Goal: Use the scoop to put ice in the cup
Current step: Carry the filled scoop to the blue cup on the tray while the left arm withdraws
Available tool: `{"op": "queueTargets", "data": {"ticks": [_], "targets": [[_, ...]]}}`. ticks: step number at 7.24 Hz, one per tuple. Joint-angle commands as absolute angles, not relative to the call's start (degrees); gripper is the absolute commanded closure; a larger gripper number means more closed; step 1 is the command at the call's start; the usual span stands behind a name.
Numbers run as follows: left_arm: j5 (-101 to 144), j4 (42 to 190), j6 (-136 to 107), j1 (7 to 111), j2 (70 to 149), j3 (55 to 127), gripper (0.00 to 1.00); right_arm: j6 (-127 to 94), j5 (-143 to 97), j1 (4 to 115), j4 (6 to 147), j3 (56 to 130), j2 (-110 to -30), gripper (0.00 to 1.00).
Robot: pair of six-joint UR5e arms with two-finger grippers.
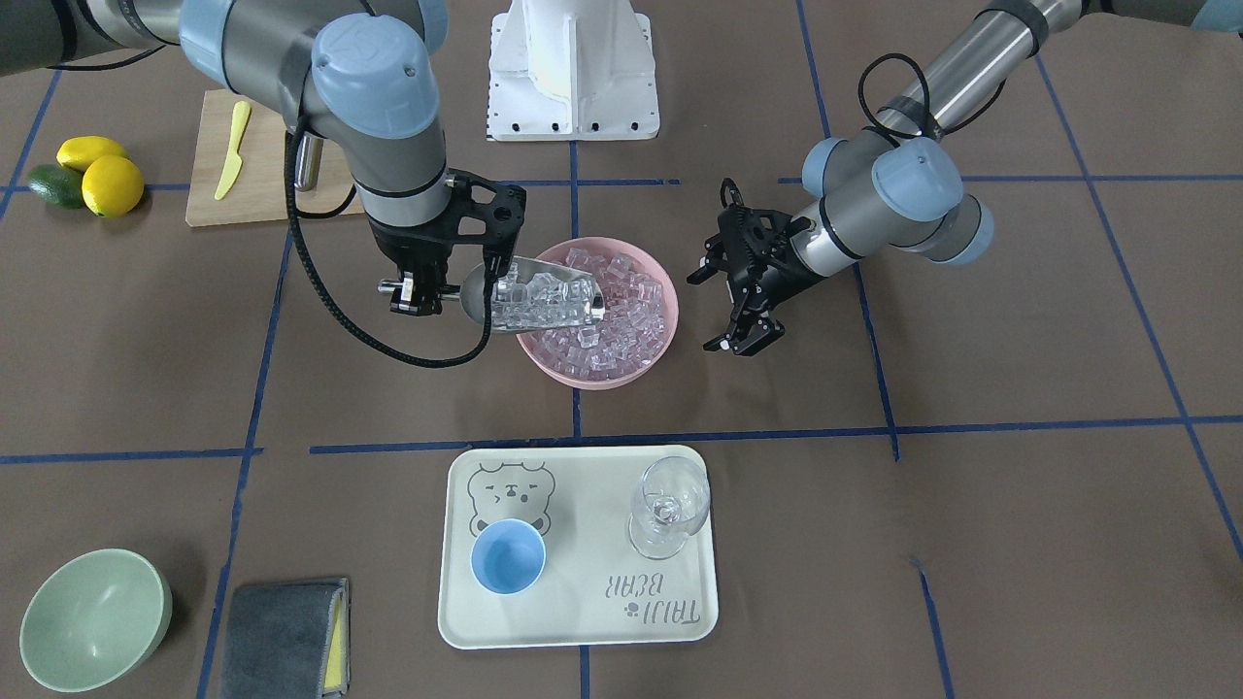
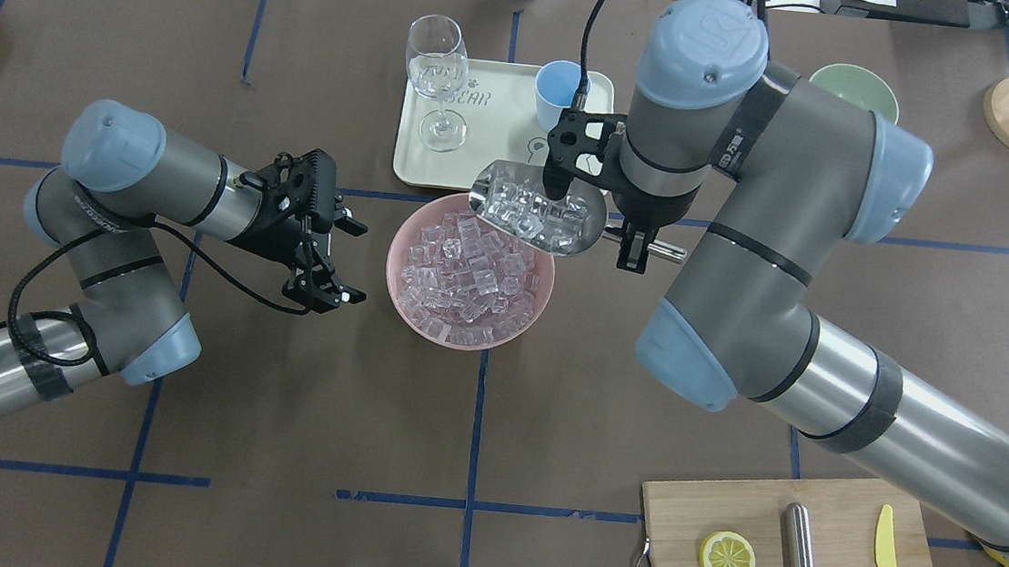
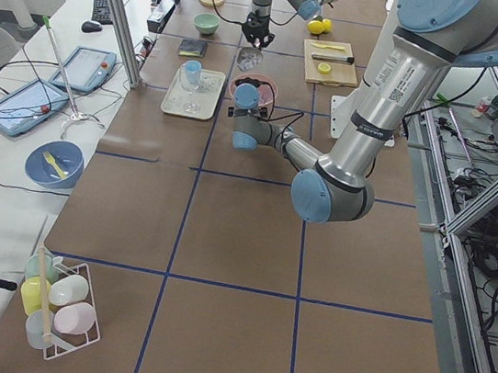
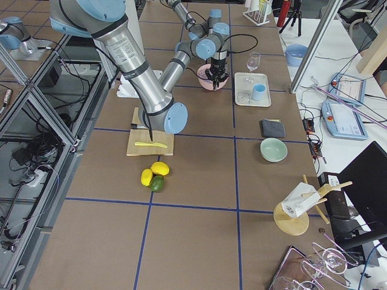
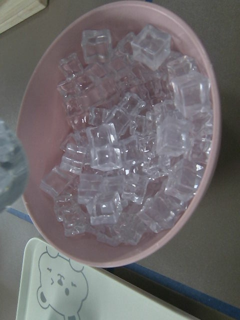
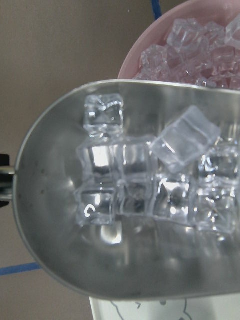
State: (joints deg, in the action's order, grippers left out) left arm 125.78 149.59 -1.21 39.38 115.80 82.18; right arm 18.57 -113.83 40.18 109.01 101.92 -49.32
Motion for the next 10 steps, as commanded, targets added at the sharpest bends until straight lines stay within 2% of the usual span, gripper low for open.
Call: {"op": "queueTargets", "data": {"ticks": [1, 3, 5, 9, 10], "targets": [[125.6, 139.1, -1.14, 42.69, 114.08, 87.34, 0.0, 16.0, -115.39, 45.15, 110.92, 103.71, -49.48, 1.0], [125.6, 133.88, -2.19, 47.08, 111.12, 90.95, 0.0, 10.91, -115.4, 47.02, 111.27, 102.4, -49.57, 1.0], [125.77, 127.74, -6.39, 53.06, 110.21, 90.7, 0.0, 2.52, -115.31, 47.81, 111.27, 98.98, -48.96, 1.0], [126.21, 121.93, -7.91, 67.12, 107.41, 91.41, 0.0, -6.06, -115.49, 48.25, 112.93, 86.69, -42.56, 1.0], [126.12, 114.25, -7.82, 69.67, 107.05, 93.67, 0.0, -6.15, -116.18, 48.77, 114.07, 84.66, -41.76, 1.0]]}}
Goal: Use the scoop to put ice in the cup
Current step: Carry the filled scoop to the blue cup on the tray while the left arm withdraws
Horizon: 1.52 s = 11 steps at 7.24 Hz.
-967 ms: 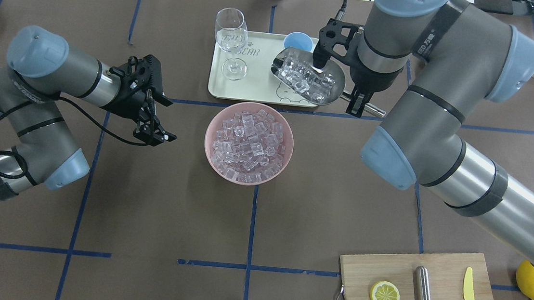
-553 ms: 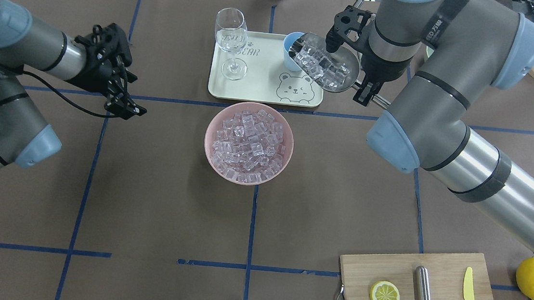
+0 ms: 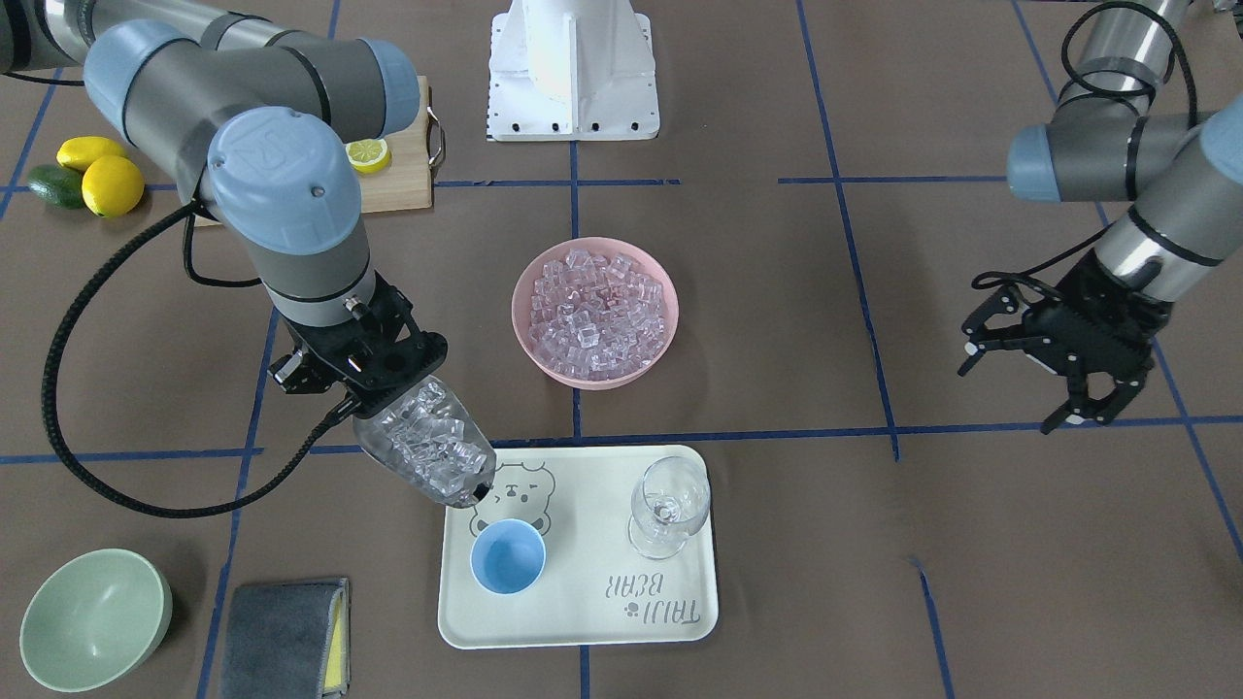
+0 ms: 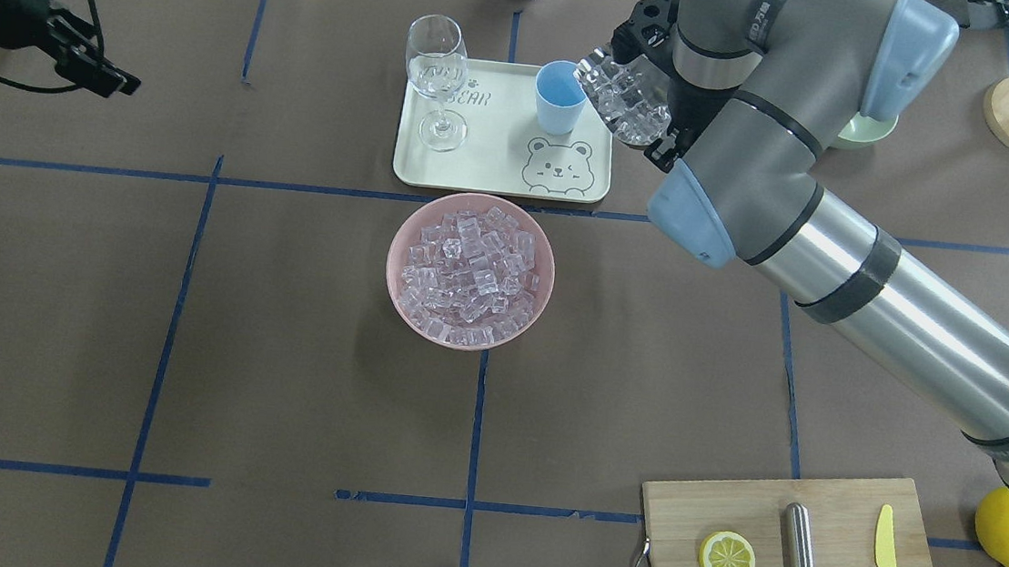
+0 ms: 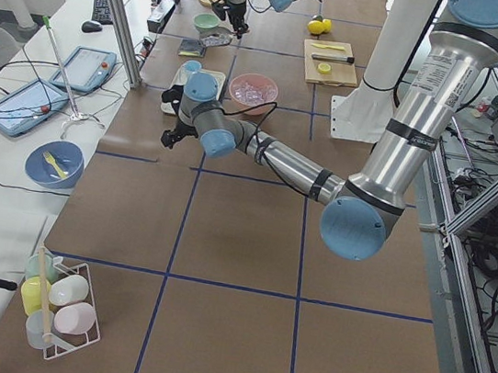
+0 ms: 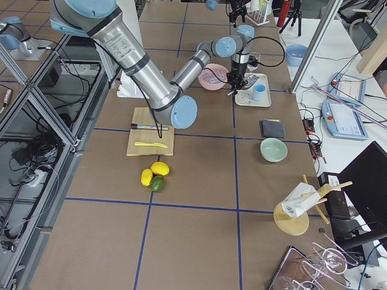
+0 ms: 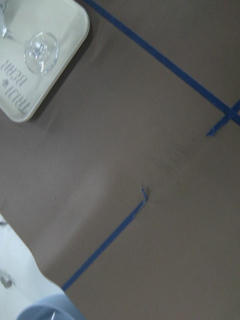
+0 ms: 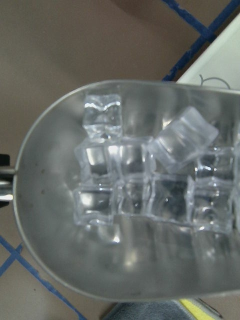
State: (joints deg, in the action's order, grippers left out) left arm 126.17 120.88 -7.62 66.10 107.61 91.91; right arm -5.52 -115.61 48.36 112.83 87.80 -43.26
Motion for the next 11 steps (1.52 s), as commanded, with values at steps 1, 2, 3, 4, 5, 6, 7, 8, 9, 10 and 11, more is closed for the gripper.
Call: {"op": "queueTargets", "data": {"ticks": [1, 2, 3, 4, 5, 6, 7, 8, 9, 10, 11], "targets": [[125.86, 107.82, -7.47, 70.74, 106.96, 96.56, 0.0, -6.15, -118.45, 49.91, 114.69, 82.29, -40.88, 1.0], [125.69, 106.97, -7.38, 71.01, 104.44, 98.42, 0.0, -6.15, -119.43, 50.88, 114.78, 78.61, -38.78, 1.0], [125.68, 106.96, -7.38, 71.1, 103.54, 99.83, 0.0, -6.15, -119.7, 50.98, 116.79, 73.7, -34.58, 1.0], [125.6, 106.96, -7.38, 71.1, 102.75, 99.84, 0.0, -6.15, -120.06, 50.89, 118.81, 70.78, -31.67, 1.0], [125.6, 106.96, -7.38, 71.45, 102.74, 99.93, 0.0, -6.15, -121.28, 50.8, 120.05, 69.53, -30.51, 1.0], [125.6, 106.88, -7.38, 71.54, 102.74, 99.84, 0.0, -6.07, -122.86, 50.71, 123.19, 68.13, -28.76, 1.0], [125.6, 106.88, -7.38, 71.54, 102.66, 99.93, 0.0, -6.06, -123.48, 50.54, 126.44, 64.55, -25.43, 1.0], [125.6, 106.87, -7.38, 71.54, 102.74, 99.93, 0.0, -6.15, -124.7, 49.93, 128.39, 63.38, -24.01, 1.0], [125.6, 106.87, -7.38, 71.54, 102.74, 99.93, 0.0, -6.24, -127.33, 49.75, 129.97, 62.41, -23.91, 1.0], [125.6, 106.87, -7.38, 71.54, 102.83, 99.84, 0.0, -6.59, -129.62, 49.66, 131.03, 59.62, -22.69, 1.0], [125.6, 106.87, -7.38, 71.54, 102.75, 99.76, 0.0, -7.72, -129.81, 49.66, 131.04, 57.24, -21.11, 1.0]]}}
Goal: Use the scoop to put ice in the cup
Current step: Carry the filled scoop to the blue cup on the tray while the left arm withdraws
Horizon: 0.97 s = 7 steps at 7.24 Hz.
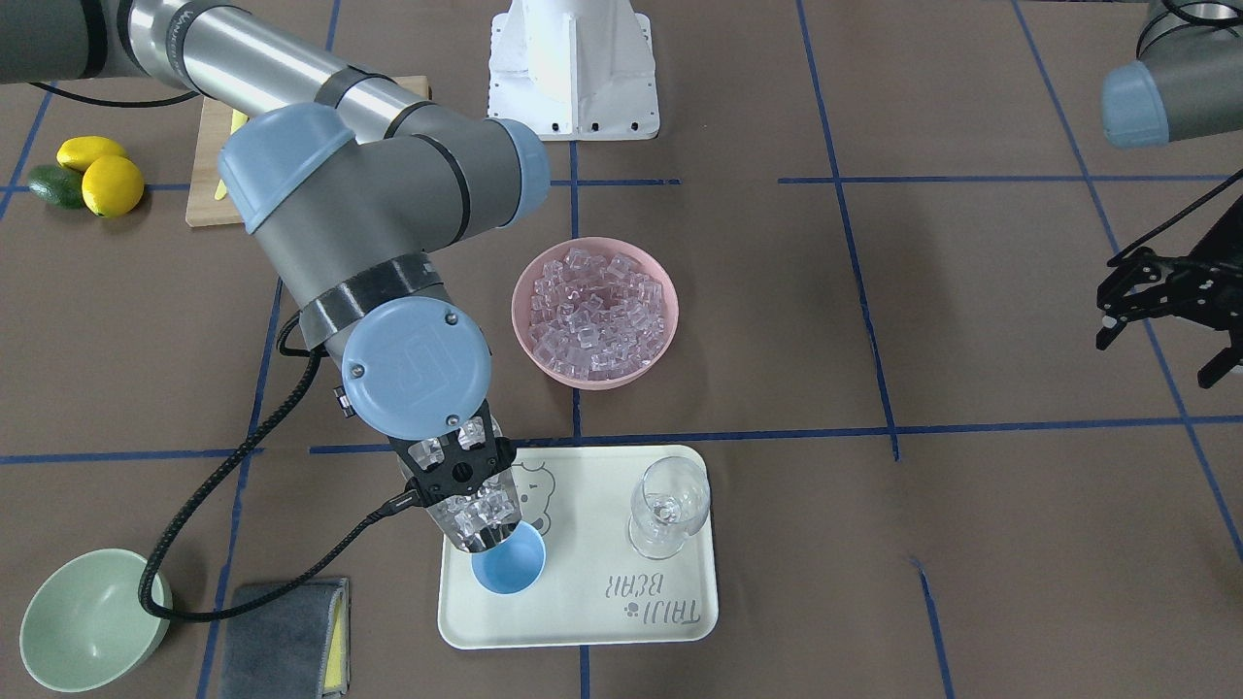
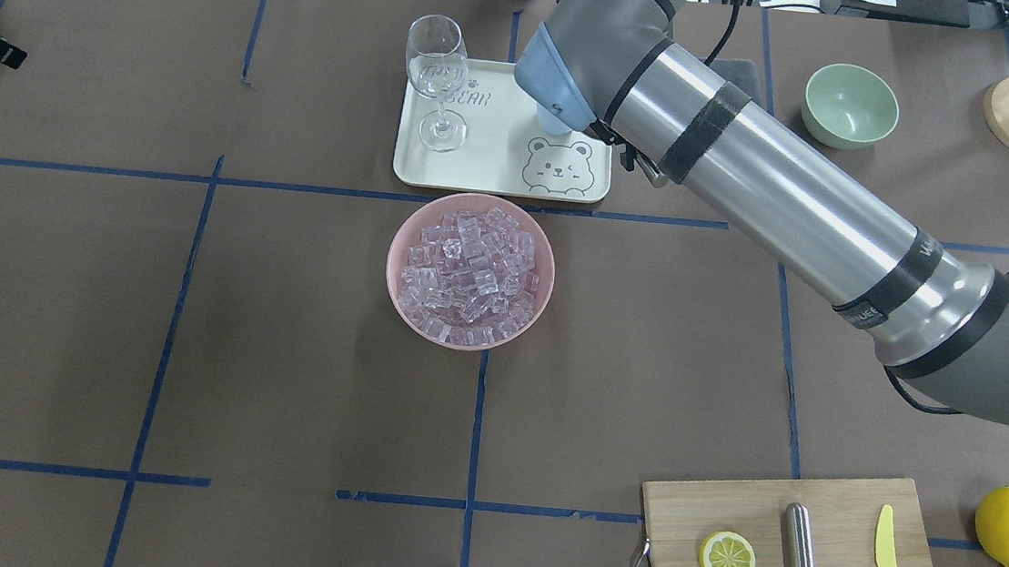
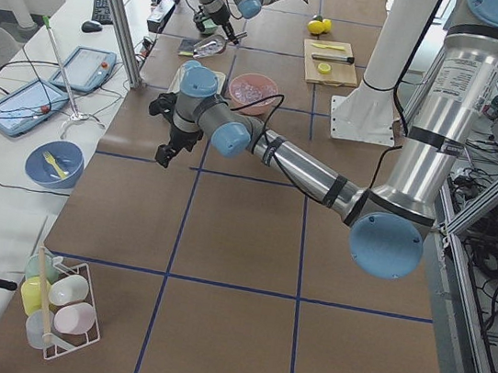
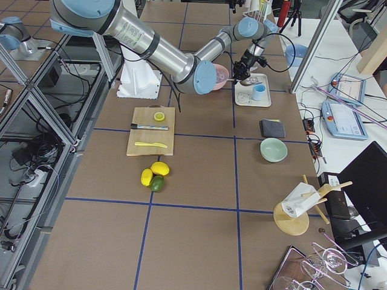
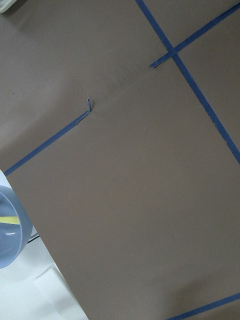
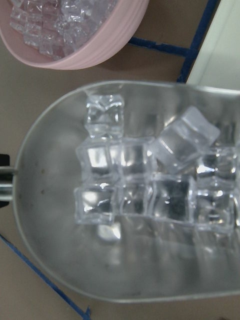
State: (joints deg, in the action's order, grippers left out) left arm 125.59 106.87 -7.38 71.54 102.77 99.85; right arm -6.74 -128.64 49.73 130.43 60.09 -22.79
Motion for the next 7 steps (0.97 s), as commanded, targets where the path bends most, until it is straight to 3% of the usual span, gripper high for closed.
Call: {"op": "queueTargets", "data": {"ticks": [1, 7], "targets": [[125.6, 106.87, -7.38, 71.54, 102.66, 99.67, 0.0, -7.73, -129.99, 49.66, 131.04, 54.08, -19.53, 1.0], [125.6, 106.87, -7.29, 71.46, 102.66, 99.14, 0.0, -4.52, -121.93, 49.75, 132.63, 50.89, -15.73, 1.0]]}}
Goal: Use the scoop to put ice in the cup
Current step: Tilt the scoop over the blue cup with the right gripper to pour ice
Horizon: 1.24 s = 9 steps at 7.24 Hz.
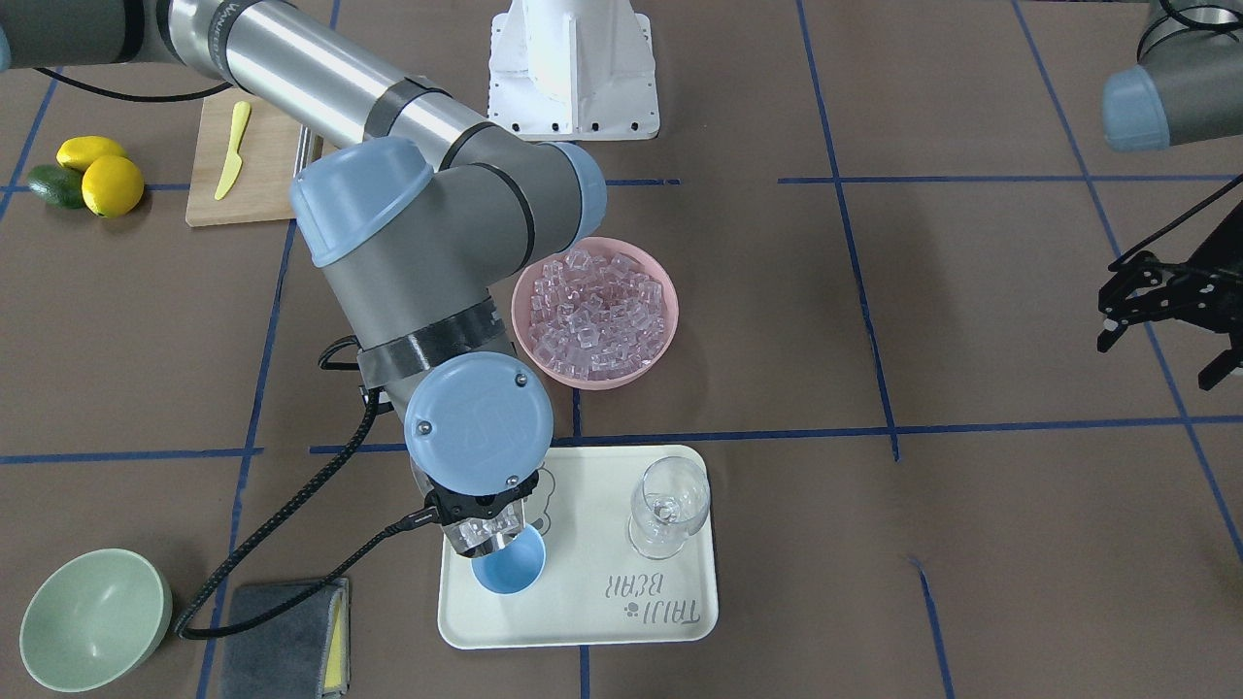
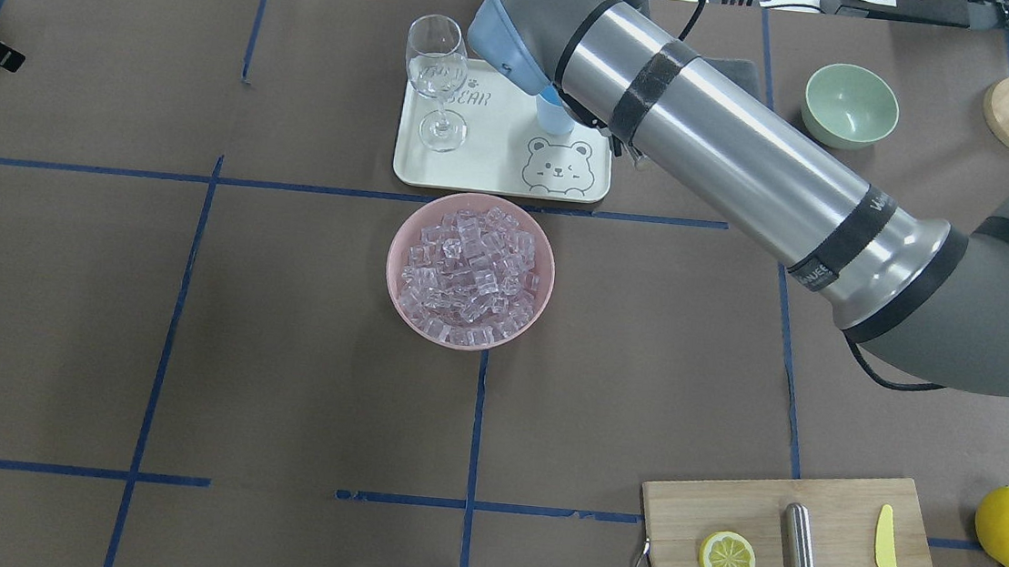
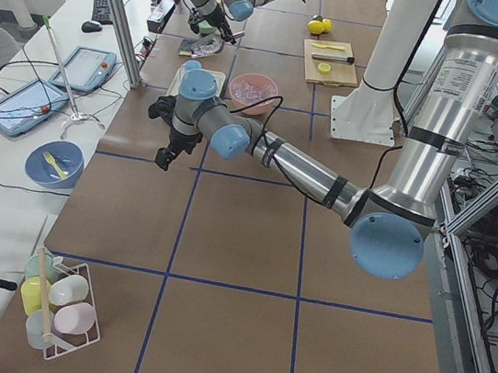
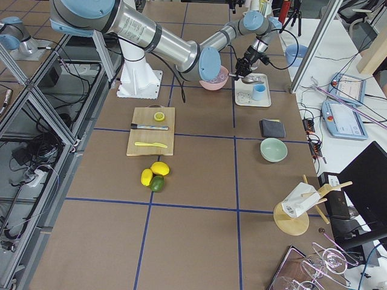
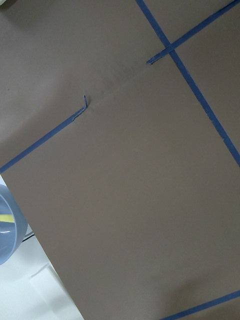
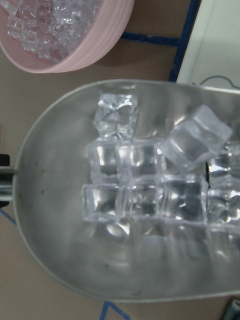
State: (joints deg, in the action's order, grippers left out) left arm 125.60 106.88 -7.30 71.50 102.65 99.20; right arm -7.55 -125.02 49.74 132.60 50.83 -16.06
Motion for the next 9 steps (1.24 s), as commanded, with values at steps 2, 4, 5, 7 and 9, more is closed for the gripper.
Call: {"op": "queueTargets", "data": {"ticks": [2, 4, 5, 7, 9], "targets": [[125.6, 106.87, -7.29, 71.37, 102.66, 99.14, 0.0, -0.64, -119.72, 50.09, 132.71, 50.89, -16.17, 1.0], [125.6, 106.87, -7.29, 71.45, 102.74, 99.49, 0.0, 8.05, -118.66, 51.59, 132.8, 50.89, -17.75, 1.0], [125.68, 106.87, -7.29, 71.46, 102.66, 99.67, 0.0, 9.3, -117.78, 51.59, 132.8, 50.8, -18.1, 1.0], [125.68, 106.87, -7.29, 71.46, 102.66, 99.84, 0.0, 11.16, -115.58, 51.15, 132.98, 50.54, -18.19, 1.0], [125.68, 106.87, -7.29, 71.46, 102.66, 99.84, 0.0, 11.16, -114.53, 50.71, 134.46, 50.45, -17.58, 1.0]]}}
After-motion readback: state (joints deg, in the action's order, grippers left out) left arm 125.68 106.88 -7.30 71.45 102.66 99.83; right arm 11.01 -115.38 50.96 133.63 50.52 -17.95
